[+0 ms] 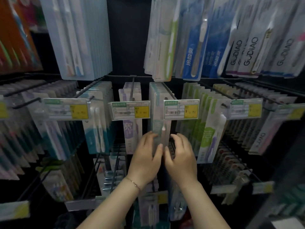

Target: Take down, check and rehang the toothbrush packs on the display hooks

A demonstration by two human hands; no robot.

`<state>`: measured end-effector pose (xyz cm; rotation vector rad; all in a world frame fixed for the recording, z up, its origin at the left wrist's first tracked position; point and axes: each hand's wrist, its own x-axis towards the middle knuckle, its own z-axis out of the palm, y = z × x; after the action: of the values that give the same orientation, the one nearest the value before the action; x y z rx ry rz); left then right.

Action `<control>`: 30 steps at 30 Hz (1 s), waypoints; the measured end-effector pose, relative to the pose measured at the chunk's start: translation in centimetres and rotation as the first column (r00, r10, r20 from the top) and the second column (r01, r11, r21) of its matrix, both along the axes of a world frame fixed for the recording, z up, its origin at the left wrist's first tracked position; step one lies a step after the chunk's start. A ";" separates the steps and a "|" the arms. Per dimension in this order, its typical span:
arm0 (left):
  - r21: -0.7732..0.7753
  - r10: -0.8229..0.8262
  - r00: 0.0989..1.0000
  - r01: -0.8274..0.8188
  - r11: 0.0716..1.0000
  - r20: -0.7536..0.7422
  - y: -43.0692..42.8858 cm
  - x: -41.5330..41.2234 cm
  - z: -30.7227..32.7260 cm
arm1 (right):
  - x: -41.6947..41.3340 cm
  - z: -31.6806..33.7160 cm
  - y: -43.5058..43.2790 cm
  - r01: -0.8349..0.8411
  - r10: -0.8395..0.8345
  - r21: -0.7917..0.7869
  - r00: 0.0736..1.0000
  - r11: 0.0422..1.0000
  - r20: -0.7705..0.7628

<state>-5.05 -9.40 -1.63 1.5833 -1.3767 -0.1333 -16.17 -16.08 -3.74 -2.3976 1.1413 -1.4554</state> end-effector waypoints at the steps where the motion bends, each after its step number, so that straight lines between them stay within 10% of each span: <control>1: -0.017 0.008 0.998 -0.007 1.000 0.055 0.5 0.4 -0.2 | -0.1 0.0 0.4 0.019 -0.019 -0.003 1.000 1.000 -0.023; 15: -0.034 0.041 0.877 -0.028 0.999 0.478 7.0 2.3 -4.4 | -0.5 -3.1 7.2 0.079 -0.083 -0.043 0.991 0.996 -0.108; 30: 0.030 0.006 0.852 -0.025 0.999 0.524 11.0 -1.4 -11.7 | -2.6 -10.3 11.2 -0.022 0.013 -0.076 0.994 0.997 -0.112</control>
<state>-6.41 1.58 -13.36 1.7352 -1.7833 0.3137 -18.79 -4.92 -14.04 -2.5641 1.1028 -1.4014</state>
